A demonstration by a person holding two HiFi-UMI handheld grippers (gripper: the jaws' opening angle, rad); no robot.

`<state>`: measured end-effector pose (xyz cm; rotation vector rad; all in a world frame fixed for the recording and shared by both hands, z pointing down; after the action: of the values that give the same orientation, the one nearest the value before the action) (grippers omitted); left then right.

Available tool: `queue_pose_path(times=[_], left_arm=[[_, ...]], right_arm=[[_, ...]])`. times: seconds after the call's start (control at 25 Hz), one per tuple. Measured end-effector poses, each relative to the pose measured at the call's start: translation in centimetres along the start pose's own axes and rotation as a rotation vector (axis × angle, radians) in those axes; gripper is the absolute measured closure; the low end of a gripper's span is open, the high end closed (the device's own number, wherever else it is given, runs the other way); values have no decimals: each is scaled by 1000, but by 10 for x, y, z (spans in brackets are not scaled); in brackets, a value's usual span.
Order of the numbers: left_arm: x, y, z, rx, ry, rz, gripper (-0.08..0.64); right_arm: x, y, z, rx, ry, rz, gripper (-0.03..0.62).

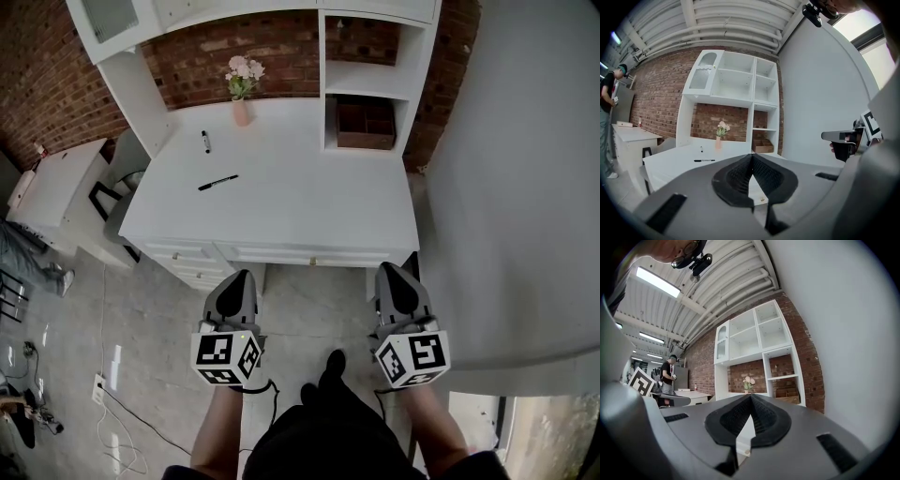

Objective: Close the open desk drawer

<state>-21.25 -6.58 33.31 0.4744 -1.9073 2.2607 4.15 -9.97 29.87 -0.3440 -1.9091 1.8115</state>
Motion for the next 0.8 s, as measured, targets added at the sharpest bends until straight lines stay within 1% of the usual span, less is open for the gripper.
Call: queue_pose_path(times=[0.56,0.68,0.8], left_arm=[[-2,-4,-11,6,-9,3,551],[-3,-1,-14,-3,-13,-7,551],[-3,2,-15,-12,-14,0,551]], right_arm=[[12,-3,-5,12,30,-6,588],[16,-3,-7,18,42,-10,588],[17,-4,-8,20,44,-7,588]])
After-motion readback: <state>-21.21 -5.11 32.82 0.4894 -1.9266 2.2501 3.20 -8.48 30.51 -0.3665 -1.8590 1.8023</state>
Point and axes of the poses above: the fingertips, and each gripper's own axes: z forward along the fingers, x to its left, y out of its top, the point moved 3 cm from there along -z, backward along the fingers, and after that the axes turned 15 degrees about -z, right-handed, at the moved point
